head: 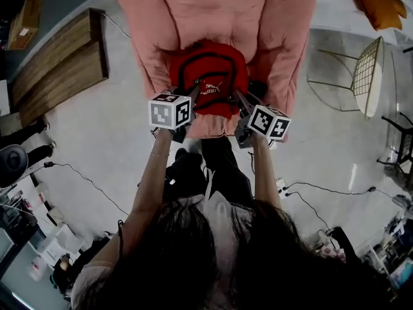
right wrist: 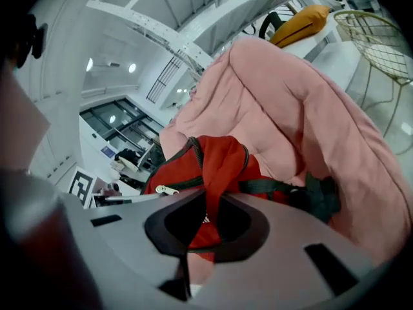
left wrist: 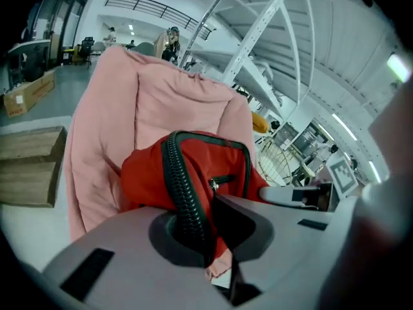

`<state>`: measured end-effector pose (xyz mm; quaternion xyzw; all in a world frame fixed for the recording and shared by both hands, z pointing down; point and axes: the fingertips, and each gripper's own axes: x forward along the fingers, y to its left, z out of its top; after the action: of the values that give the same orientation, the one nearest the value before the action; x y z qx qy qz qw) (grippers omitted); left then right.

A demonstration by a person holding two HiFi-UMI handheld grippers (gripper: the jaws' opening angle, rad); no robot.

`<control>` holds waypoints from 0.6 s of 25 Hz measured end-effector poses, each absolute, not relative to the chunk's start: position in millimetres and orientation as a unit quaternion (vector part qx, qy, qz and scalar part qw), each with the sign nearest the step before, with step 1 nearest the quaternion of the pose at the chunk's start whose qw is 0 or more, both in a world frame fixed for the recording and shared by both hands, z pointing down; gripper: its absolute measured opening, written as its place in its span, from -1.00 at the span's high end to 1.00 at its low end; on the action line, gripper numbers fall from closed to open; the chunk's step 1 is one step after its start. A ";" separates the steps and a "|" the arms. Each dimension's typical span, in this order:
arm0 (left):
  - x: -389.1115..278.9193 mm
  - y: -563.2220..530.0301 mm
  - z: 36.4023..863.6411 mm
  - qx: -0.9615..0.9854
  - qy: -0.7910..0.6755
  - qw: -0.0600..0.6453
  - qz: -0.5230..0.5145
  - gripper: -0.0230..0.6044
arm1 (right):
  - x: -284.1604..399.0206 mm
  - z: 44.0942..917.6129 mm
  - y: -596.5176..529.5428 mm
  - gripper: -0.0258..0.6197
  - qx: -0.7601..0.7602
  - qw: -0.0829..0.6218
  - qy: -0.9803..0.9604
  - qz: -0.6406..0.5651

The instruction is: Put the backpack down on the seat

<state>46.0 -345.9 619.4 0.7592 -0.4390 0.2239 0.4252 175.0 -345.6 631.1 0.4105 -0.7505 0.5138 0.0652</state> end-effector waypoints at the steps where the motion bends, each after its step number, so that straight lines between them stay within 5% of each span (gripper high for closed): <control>1: 46.1 -346.2 635.3 0.754 -0.435 0.436 0.230 0.78 | 171.8 648.5 -344.4 0.79 0.404 0.090 -0.752 0.514; 15: 24.0 -368.3 755.0 0.733 -0.416 0.421 0.336 0.78 | 149.5 756.8 -362.2 0.79 0.362 0.162 -0.779 0.485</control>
<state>24.0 -368.3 755.0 0.7327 -0.4163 0.3358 0.4207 149.5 -362.2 756.8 0.3624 -0.7795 0.4847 0.1616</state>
